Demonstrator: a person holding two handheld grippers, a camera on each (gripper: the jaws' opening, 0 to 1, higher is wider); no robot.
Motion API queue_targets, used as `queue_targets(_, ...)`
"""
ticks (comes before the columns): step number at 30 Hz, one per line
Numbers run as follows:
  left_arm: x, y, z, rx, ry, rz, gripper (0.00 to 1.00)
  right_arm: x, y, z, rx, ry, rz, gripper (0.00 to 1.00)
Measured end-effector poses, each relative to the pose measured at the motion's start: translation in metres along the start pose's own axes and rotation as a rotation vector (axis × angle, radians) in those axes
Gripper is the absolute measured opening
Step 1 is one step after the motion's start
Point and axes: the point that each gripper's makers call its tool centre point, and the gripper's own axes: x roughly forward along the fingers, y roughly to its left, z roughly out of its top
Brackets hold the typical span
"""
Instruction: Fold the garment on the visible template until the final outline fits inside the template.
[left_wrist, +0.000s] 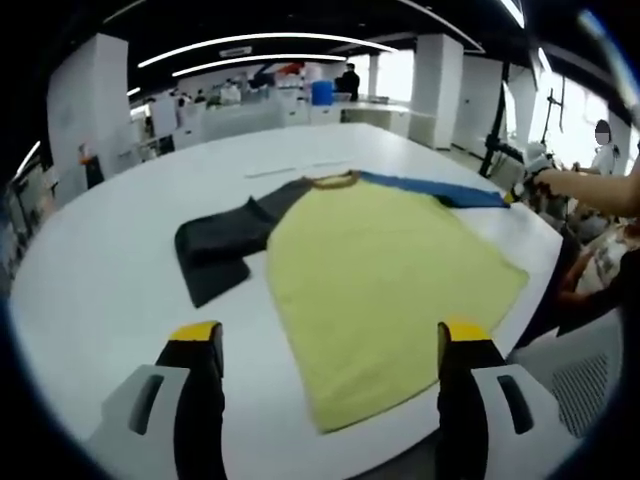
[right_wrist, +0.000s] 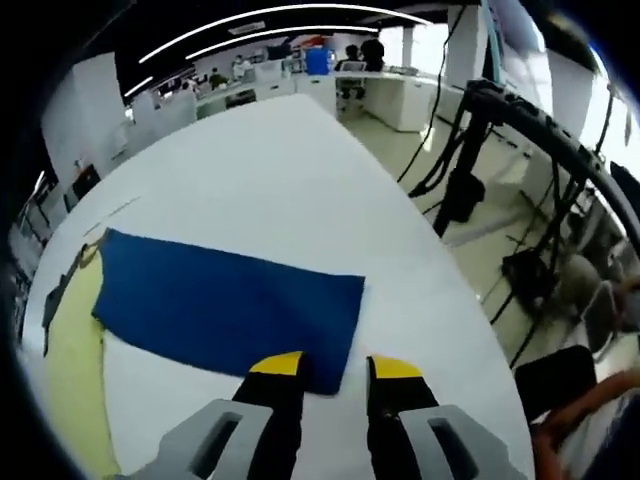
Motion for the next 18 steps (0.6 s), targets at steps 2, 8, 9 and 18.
queue_targets(2,0.000,0.000,0.000,-0.001,0.002,0.001,0.85,0.000,0.002,-0.003,0.006,0.007,0.006,0.20)
queue_targets(8,0.001,0.001,-0.001,-0.001,0.003,0.002,0.84,-0.003,0.006,-0.005,-0.063,0.010,-0.017,0.18)
queue_targets(9,0.001,0.001,-0.002,-0.002,0.003,0.002,0.84,-0.004,0.006,-0.007,-0.099,0.017,-0.025,0.18)
queue_targets(18,-0.001,0.001,-0.003,-0.007,0.009,0.006,0.84,0.000,0.009,-0.005,-0.024,0.016,-0.021,0.05)
